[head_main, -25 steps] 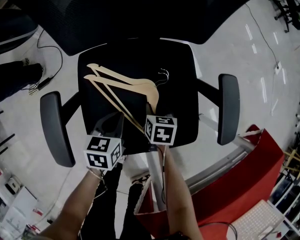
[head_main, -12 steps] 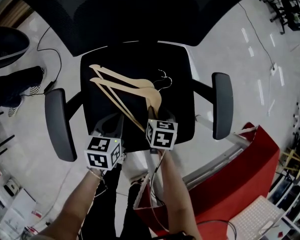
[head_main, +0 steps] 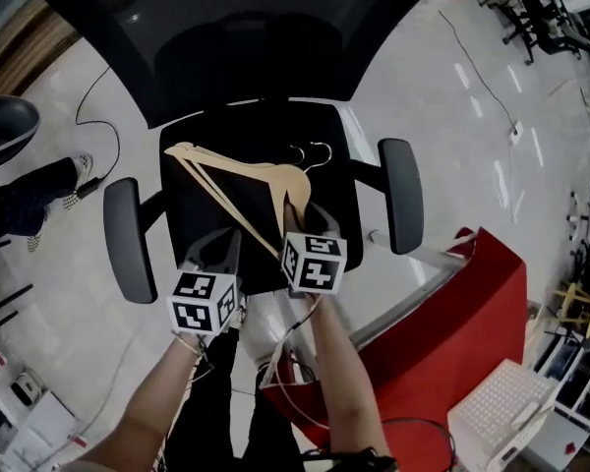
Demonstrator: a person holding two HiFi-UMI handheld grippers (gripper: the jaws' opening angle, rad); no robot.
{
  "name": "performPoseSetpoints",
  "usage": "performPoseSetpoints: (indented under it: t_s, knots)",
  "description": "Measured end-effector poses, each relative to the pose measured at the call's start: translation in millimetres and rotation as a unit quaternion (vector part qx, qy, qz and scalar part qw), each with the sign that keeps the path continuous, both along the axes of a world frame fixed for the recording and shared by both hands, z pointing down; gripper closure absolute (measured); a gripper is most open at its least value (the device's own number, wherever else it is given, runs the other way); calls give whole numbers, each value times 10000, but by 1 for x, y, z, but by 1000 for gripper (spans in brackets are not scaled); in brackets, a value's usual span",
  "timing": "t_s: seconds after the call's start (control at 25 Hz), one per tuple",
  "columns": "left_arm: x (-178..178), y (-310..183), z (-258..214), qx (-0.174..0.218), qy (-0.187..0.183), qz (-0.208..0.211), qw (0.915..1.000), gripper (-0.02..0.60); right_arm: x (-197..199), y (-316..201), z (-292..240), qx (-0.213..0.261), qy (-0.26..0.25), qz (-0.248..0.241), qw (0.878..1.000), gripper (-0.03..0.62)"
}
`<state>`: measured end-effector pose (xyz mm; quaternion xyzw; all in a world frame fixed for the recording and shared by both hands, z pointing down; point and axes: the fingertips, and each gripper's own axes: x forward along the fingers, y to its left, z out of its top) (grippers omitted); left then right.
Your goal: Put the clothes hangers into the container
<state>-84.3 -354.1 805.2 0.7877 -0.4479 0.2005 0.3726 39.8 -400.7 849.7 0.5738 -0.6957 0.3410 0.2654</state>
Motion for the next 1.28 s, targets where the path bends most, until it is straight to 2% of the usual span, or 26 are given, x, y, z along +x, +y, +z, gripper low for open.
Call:
performPoseSetpoints:
  t_s: [0.44,0.8,1.12,1.28]
  knots:
    - [2,1,-150,674,70,56,9977,581,-3,-7,-181,1032,-179,192,9943,454]
    - [29,24,-276,1220,300,390,9913,581,23,30,-325,1789,-73,549,9823,454]
    - [76,58,-373,1734,551,1082,9773,581,76,88,-436,2372,26,1141,9647,454]
    - [128,88,-420,2040,791,1646,9618,581,120,125,-482,2647,258,1478,9526,454]
